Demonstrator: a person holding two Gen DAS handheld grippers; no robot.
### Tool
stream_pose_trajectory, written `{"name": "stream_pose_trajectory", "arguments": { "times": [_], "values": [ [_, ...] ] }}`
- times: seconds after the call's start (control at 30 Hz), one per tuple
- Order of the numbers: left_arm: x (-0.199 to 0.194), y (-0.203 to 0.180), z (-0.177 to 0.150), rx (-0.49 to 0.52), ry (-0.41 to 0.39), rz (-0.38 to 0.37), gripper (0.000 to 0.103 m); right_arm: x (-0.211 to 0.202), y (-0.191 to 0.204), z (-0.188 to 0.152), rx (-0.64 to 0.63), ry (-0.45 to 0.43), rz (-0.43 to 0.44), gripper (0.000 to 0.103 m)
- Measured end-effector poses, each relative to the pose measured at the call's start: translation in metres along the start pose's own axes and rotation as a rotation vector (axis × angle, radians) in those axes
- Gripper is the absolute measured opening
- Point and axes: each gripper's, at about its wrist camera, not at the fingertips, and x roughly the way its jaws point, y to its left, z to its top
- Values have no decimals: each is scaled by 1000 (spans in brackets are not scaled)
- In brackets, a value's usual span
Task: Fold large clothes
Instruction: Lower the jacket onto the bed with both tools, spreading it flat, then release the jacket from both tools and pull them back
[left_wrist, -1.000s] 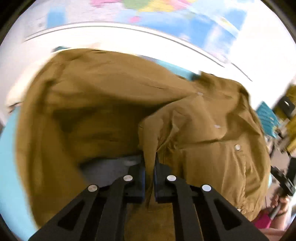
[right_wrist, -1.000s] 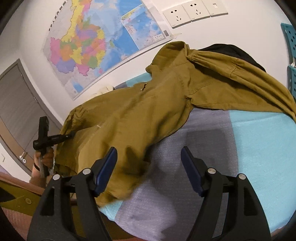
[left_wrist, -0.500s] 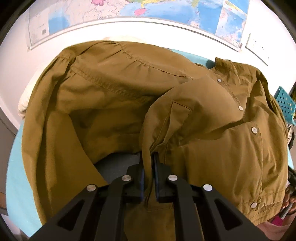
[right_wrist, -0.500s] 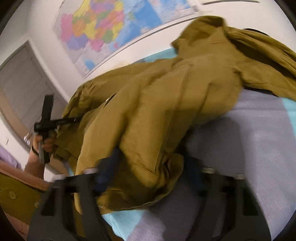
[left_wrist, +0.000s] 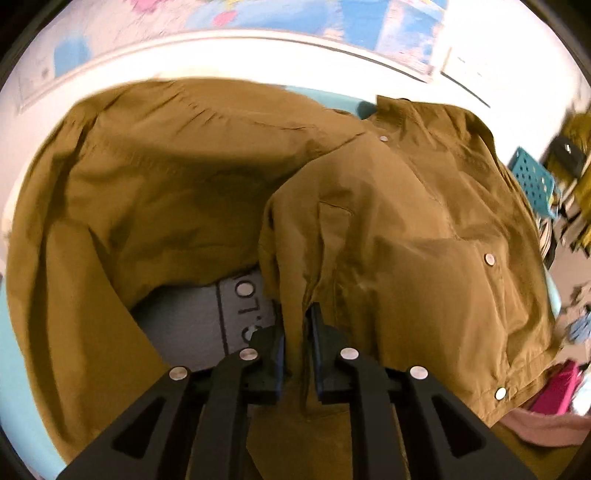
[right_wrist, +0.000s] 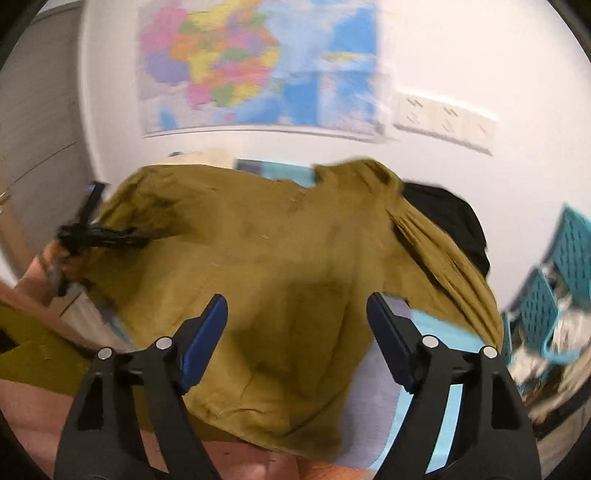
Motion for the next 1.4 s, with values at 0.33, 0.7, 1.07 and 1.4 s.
{"name": "stream_pose_trajectory", "arguments": {
  "times": [0.33,0.7,1.07,1.4],
  "values": [
    [3,-13,-1,65,14,40,22,61,-54,-90,350,119,90,70],
    [-18,-26,-21,128,-6,-2,20,12,-67,-81,319,47,116,5],
    [-56,-63,-32,292,-150,-1,49,18,14,-54,4,9,175,55],
    [-15,-93,-41,352,-39,-98,49,90,118,-79,-417,150,296,56]
  ]
}}
